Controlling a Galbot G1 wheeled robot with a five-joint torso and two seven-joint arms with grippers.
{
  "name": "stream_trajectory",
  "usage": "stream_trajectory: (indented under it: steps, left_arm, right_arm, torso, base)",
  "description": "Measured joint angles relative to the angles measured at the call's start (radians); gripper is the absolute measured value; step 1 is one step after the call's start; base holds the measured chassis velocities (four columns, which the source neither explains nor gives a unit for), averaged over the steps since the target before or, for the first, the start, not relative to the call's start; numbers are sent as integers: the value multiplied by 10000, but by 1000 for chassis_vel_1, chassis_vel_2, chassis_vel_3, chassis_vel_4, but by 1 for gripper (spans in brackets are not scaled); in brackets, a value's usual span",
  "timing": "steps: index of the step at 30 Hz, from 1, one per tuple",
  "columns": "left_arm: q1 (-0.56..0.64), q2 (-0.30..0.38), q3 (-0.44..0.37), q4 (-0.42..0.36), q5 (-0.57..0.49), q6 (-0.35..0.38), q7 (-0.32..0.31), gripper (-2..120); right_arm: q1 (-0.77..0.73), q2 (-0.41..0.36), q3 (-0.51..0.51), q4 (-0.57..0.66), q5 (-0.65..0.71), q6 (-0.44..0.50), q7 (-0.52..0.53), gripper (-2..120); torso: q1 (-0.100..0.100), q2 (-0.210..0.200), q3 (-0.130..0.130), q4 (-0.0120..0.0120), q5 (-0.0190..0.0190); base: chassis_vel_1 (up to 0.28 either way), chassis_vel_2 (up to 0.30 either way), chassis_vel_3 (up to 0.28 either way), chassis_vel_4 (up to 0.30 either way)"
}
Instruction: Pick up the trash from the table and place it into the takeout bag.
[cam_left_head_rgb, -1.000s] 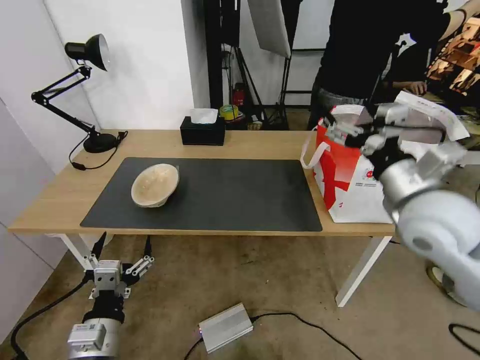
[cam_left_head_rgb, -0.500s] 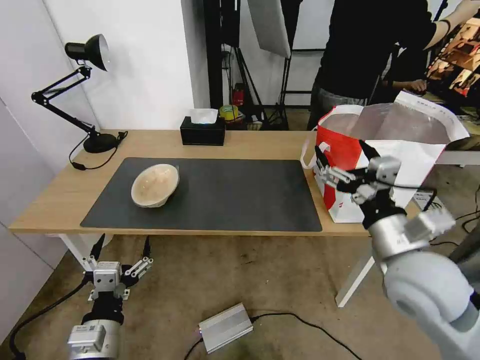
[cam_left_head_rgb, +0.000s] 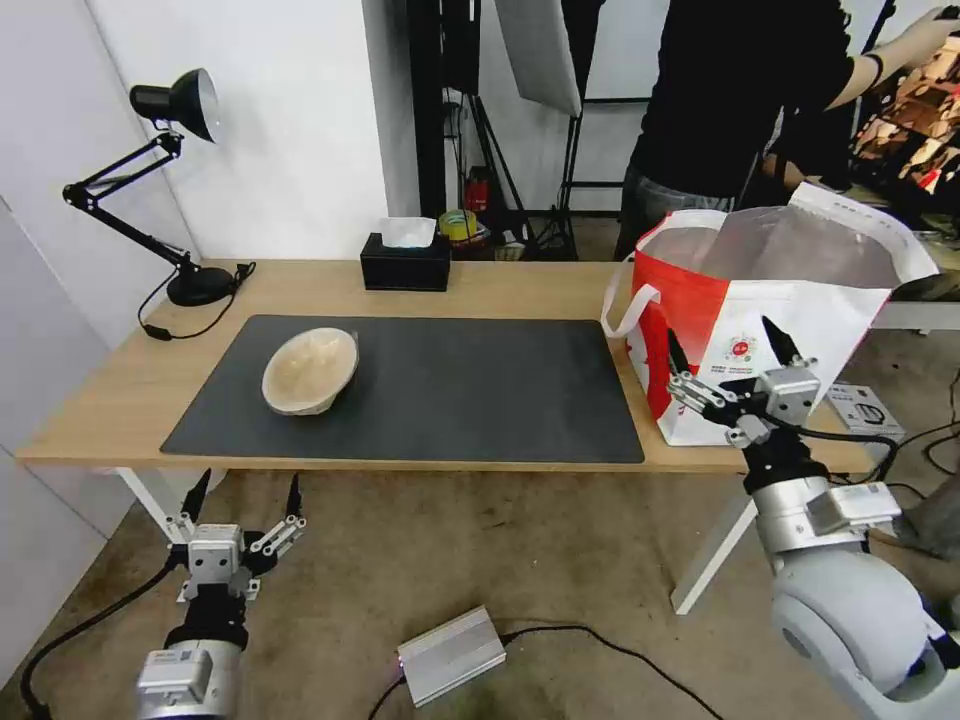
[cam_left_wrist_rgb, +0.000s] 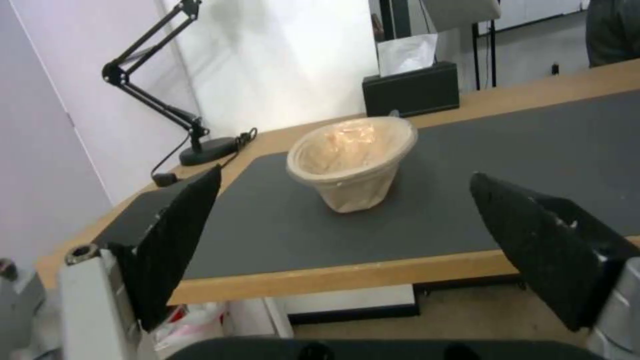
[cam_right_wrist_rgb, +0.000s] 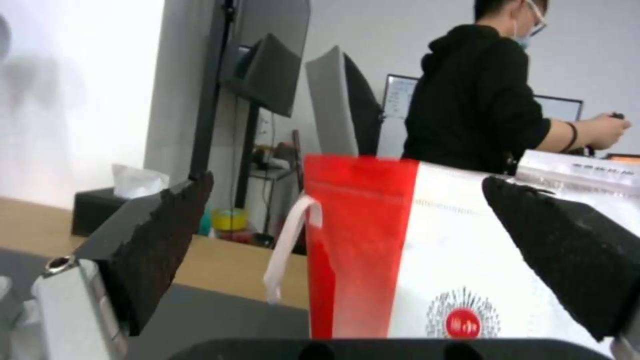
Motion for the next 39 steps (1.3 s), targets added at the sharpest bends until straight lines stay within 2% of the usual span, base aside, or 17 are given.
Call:
stream_trajectory:
  steps: [1, 5, 6, 10, 11, 13, 15, 18, 28, 39]
  left_arm:
    - [0, 0, 0, 0, 0, 0, 0, 100]
    - [-26, 10, 14, 43, 2, -1, 0, 100]
    - [-26, 10, 14, 43, 2, -1, 0, 100]
    - [-33, 36, 9, 64, 2, -3, -3, 100]
    - [-33, 36, 9, 64, 2, -3, -3, 100]
    - [-34, 64, -26, 68, -11, -7, -9, 100]
    - [-33, 70, -37, 68, -21, -9, -10, 100]
    - [-18, 108, -73, 68, -75, -19, -17, 100]
    - [-3, 106, -69, 14, -91, -32, -21, 100]
    - [-10, 50, -16, 18, -87, -31, -22, 100]
  right_arm:
    - [0, 0, 0, 0, 0, 0, 0, 100]
    - [-423, 84, 323, -501, -133, 636, -1596, 100]
    - [-423, 84, 323, -501, -133, 636, -1596, 100]
    - [-652, 118, 428, -874, -103, 759, -3329, 99]
    - [-652, 118, 428, -874, -103, 759, -3329, 99]
    - [-663, 121, 430, -1017, -36, 758, -4145, 98]
    - [-656, 120, 435, -1051, -21, 747, -4406, 98]
    - [-475, 98, 472, -1272, 0, 617, -5515, 98]
    - [-684, 308, 476, -1207, -130, -37, -5312, 98]
    - [-1230, 1288, 642, -747, -379, -521, -4076, 98]
  torso:
    - [0, 0, 0, 0, 0]
    - [0, -1, 0, 1, 0]
    - [0, -1, 0, 1, 0]
    - [1, 0, 0, 1, 0]
    - [1, 0, 0, 1, 0]
    - [0, 0, 0, 1, 0]
    - [1, 0, 0, 1, 0]
    - [1, 0, 0, 2, 0]
    - [1, 0, 0, 2, 0]
    - [0, 0, 0, 2, 0]
  base:
    - [0, 0, 0, 0]
    - [0, 0, 0, 0]
    - [0, 0, 0, 0]
    - [0, 0, 0, 0]
    - [0, 0, 0, 0]
    - [0, 0, 0, 0]
    - [0, 0, 0, 0]
    - [0, 0, 0, 0]
    - [0, 0, 0, 0]
    - [0, 0, 0, 0]
